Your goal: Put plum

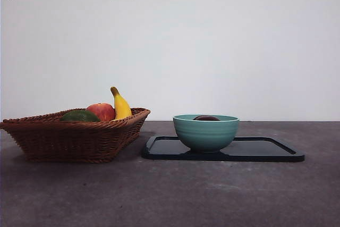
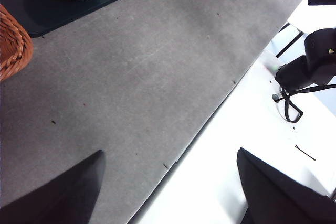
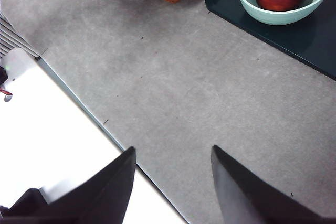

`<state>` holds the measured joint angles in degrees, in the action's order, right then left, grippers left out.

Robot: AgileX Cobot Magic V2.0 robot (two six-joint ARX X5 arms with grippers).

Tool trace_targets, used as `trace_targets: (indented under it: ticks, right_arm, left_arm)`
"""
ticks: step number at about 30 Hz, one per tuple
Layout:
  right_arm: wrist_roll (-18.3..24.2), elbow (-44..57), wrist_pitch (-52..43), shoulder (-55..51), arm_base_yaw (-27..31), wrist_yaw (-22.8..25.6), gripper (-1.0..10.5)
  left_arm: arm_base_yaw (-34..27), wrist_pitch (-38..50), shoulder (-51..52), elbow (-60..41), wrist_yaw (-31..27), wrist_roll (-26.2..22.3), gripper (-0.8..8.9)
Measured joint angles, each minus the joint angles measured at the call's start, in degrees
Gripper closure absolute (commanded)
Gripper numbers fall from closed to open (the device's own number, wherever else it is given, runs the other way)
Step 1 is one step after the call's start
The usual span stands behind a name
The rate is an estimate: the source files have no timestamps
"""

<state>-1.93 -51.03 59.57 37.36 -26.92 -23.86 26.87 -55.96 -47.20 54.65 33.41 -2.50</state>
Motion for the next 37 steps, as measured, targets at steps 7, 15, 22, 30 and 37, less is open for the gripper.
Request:
trace_targets:
  ticks: [7,15,22,30,37]
  right_arm:
    - [0.0,0.0,0.0,0.0,0.0,0.0,7.2]
    - [0.0,0.0,0.0,0.0,0.0,0.0,7.2]
    - [0.0,0.0,0.0,0.0,0.0,0.0,7.2]
    - [0.0,0.0,0.0,0.0,0.0,0.0,7.2]
    - [0.11,0.0,0.0,0.0,0.0,0.0,7.2]
  left_arm:
    - [0.0,0.0,0.0,0.0,0.0,0.0,4.11]
    - [0.0,0.02,0.0,0.0,0.0,0.0,4.11]
    - [0.0,4.79,-0.31,0.09,-0.02,0.09,4.01]
    - [1.49,8.33,-9.86,9.38,-5.64,-0.59,3.21]
    - [2.75,12.87,-27.28,24.57,-6.91,-3.69,3.22]
